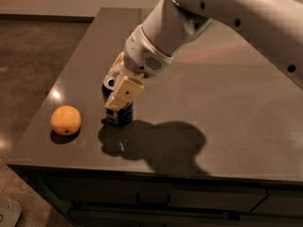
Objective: Move pepsi can near orange
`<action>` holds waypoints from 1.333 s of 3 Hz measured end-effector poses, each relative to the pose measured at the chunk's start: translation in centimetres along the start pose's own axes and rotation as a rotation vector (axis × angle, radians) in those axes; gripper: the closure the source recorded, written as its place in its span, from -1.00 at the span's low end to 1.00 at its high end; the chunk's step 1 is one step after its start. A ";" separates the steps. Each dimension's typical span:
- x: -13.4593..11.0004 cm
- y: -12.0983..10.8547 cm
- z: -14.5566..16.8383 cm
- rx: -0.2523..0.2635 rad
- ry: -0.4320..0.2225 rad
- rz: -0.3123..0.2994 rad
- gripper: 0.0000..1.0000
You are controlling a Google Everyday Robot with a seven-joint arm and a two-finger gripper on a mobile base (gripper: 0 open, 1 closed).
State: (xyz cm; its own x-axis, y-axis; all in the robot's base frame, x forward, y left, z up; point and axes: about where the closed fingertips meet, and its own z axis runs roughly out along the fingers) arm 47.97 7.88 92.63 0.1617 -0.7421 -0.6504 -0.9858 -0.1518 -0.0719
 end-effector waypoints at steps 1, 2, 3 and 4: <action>-0.2 0.2 1.2 -0.025 -0.003 -0.005 0.20; -0.5 0.4 2.1 -0.042 -0.006 -0.016 -0.26; -0.8 0.6 2.8 -0.056 -0.010 -0.029 -0.73; -0.9 0.7 3.0 -0.060 -0.009 -0.034 -1.00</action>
Offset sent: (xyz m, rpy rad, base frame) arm -0.0067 0.0240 -0.0192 0.0033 0.0308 0.0590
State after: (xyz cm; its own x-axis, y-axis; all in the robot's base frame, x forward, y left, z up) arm 46.99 10.40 90.95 0.1940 -0.7298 -0.6555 -0.9753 -0.2154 -0.0487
